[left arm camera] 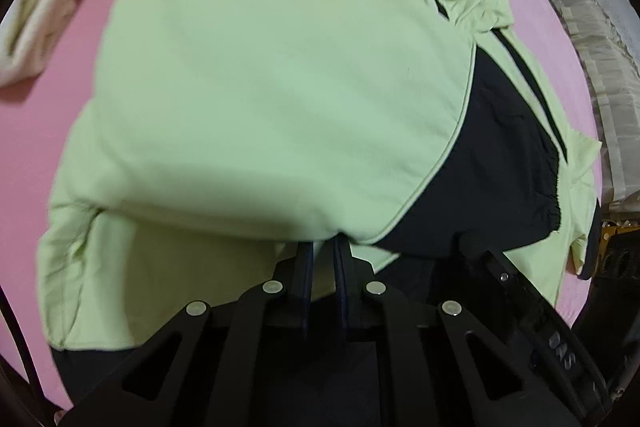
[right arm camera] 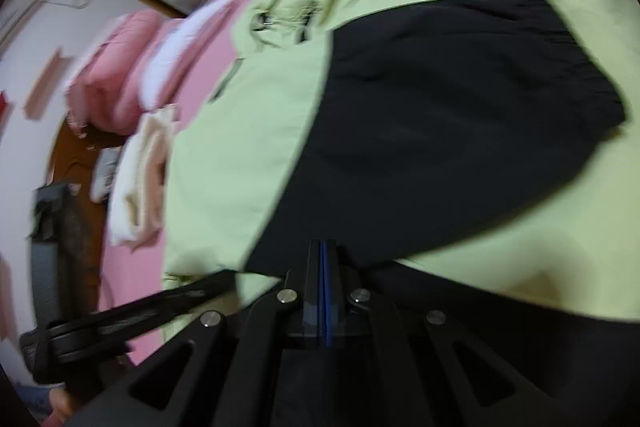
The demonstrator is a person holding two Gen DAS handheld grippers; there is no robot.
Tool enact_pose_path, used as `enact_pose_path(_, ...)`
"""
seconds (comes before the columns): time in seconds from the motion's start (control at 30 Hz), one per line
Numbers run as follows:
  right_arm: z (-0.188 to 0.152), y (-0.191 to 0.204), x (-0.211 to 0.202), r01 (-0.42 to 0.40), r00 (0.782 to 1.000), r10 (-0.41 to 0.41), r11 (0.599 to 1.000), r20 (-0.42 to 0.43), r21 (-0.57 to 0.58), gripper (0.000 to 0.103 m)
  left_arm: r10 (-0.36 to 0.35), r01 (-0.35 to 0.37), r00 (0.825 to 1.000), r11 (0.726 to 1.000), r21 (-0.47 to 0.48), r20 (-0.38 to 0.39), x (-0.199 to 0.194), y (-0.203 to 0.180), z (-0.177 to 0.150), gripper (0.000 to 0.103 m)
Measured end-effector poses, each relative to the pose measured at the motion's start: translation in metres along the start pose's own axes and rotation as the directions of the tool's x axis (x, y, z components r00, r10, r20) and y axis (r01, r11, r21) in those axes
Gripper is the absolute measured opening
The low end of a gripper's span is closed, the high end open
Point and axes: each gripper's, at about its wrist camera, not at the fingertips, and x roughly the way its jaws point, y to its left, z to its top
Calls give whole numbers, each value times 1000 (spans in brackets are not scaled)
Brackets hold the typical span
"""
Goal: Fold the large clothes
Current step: 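Fold the grasped jacket side edge over toward the zipper with the left tool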
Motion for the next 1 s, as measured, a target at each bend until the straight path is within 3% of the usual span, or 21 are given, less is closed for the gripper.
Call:
enact_pose_path(0.1, 9, 3, 12, 47, 998, -50, 996, -36, -80, 0, 58, -58, 998, 998, 9, 7, 7, 8, 2, 8)
enact_pose_path(0.17, 19, -10, 9, 166, 986, -167, 981, -8, -105, 0, 152, -151, 987, 988, -8, 44, 1, 26, 5, 8)
enact_pose_path(0.23, 31, -38, -10, 281, 958, -279, 959, 62, -38, 0, 249, -244, 967, 967, -71, 63, -4, 52, 8, 8)
enact_pose_path(0.27, 37, -56, -23, 333, 938, -334, 943, 95, 27, 0, 282, -274, 957, 956, -110, 67, -7, 67, 10, 8)
enact_pose_path(0.33, 47, -88, -51, 428, 882, -442, 896, 161, 115, 0, 213, -199, 975, 963, -181, 65, -10, 95, 9, 6)
enact_pose_path(0.37, 51, -93, -58, 444, 873, -455, 891, 178, 96, 0, 192, -175, 979, 964, -199, 69, -11, 100, 8, 6)
enact_pose_path(0.4, 53, -86, -59, 513, 840, -506, 858, 196, 20, 0, 197, -179, 978, 962, -206, 68, -12, 100, 6, 6)
enact_pose_path(0.47, 52, -65, -54, 665, 736, -628, 741, 251, -95, 0, 197, -184, 978, 969, -166, 71, -18, 86, 4, 6)
enact_pose_path(0.5, 50, -51, -53, 678, 725, -625, 722, 290, -139, 0, 148, -134, 986, 980, -150, 83, -21, 79, 3, 6)
enact_pose_path(0.53, 50, -46, -56, 632, 761, -575, 761, 301, -145, 0, 76, -62, 992, 988, -139, 98, -24, 70, 2, 6)
enact_pose_path(0.57, 50, -40, -57, 534, 826, -479, 833, 295, -144, 0, 16, -3, 995, 991, -130, 101, -26, 64, 1, 6)
enact_pose_path(0.6, 49, -33, -55, 396, 899, -352, 908, 261, -137, 0, -53, 63, 995, 991, -118, 90, -24, 55, 2, 6)
enact_pose_path(0.63, 48, -28, -47, 265, 949, -235, 956, 209, -130, 0, -102, 109, 993, 989, -105, 67, -18, 44, 4, 6)
enact_pose_path(0.67, 46, -22, -29, 83, 992, -73, 992, 106, -97, 0, -122, 127, 991, 987, -101, 51, -9, 36, 9, 6)
enact_pose_path(0.7, 43, -19, -9, -57, 998, 58, 998, 23, -29, 0, -131, 135, 991, 986, -102, 37, -1, 28, 16, 6)
enact_pose_path(0.77, 37, -18, 26, -220, 971, 229, 969, -74, 111, 0, -112, 115, 993, 986, -121, 28, 9, 28, 29, 4)
enact_pose_path(0.83, 42, -14, 49, -211, 970, 225, 967, -88, 143, 0, -151, 153, 988, 973, -175, 27, 10, 34, 37, 4)
enact_pose_path(0.9, 56, -17, 57, -218, 973, 228, 963, -46, 160, 0, -231, 228, 973, 945, -235, 13, 10, 49, 48, 4)
enact_pose_path(1.0, 81, -25, 59, -255, 964, 264, 946, -21, 202, 0, -284, 263, 956, 937, -230, -66, 2, 59, 51, 6)
